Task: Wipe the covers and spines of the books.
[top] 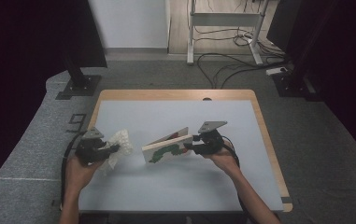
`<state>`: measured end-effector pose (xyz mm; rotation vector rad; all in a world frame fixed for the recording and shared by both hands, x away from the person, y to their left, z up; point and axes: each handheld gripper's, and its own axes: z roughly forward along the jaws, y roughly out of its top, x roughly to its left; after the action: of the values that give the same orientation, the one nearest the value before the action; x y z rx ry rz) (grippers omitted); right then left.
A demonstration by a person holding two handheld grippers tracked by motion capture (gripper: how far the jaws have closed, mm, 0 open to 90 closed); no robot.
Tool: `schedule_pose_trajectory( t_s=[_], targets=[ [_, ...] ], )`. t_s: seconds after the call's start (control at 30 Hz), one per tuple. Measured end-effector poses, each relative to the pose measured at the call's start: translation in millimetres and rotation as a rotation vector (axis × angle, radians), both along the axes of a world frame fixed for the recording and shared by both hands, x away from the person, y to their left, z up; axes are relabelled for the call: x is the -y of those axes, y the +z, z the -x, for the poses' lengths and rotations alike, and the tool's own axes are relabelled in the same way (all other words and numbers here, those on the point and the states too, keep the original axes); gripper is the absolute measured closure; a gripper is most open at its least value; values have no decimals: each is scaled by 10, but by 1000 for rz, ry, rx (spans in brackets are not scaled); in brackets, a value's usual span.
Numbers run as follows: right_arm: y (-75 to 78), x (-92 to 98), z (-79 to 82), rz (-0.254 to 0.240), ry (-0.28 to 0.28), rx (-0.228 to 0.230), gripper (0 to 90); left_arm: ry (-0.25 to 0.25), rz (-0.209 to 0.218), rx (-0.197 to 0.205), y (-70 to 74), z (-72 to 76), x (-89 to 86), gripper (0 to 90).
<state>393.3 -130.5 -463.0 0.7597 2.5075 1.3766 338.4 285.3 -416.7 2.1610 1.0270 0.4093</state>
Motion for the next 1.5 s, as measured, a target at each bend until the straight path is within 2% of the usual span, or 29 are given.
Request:
schedule_pose_trajectory(
  t_s=[0.37, 0.5, 0.7, 0.73, 0.77, 0.8, 0.87, 0.9, 1.03, 1.23, 1.3, 1.37, 1.4, 1.43, 1.47, 1.5],
  targets=[
    [2, -3, 3, 3, 0, 2, 543, 46, -25, 2, 26, -272, -72, 665],
    [1, 0, 7, 1, 0, 1, 544, 64, -42, -24, -96, -438, -69, 659],
    [2, 3, 11, 1, 1, 0, 543, 98, -32, -60, -326, -583, -82, 648],
    [2, 3, 11, 1, 1, 0, 543, 98, -32, -60, -326, -583, -82, 647],
    [2, 4, 13, 1, 1, -1, 543, 109, -35, -72, -413, -611, -84, 646],
    [2, 4, 13, 1, 1, -1, 543, 109, -35, -72, -413, -611, -84, 645],
    [3, 6, 14, 1, 2, -1, 543, 127, -40, -89, -544, -641, -91, 642],
    [2, 6, 15, 0, 2, -1, 543, 127, -40, -89, -544, -641, -91, 641],
    [1, 6, 14, -1, 1, -2, 542, 130, -38, -121, -746, -684, -93, 634],
    [3, 3, 15, 1, 1, -1, 540, 122, -26, -131, -829, -688, -73, 618],
    [1, 5, 16, -1, 1, -1, 540, 125, -23, -133, -824, -688, -82, 584],
    [1, 6, 16, -1, 1, -2, 540, 130, -26, -129, -817, -688, -87, 489],
    [1, 6, 16, -2, 1, -2, 540, 136, -21, -121, -802, -683, -94, 489],
    [0, 6, 16, -1, 2, -1, 538, 135, -13, -111, -784, -676, -102, 366],
    [0, 6, 16, -1, 2, -1, 538, 135, -10, -105, -767, -668, -111, 366],
    [0, 7, 16, -2, 3, -1, 536, 142, -10, -86, -706, -640, -144, 301]
  ],
)
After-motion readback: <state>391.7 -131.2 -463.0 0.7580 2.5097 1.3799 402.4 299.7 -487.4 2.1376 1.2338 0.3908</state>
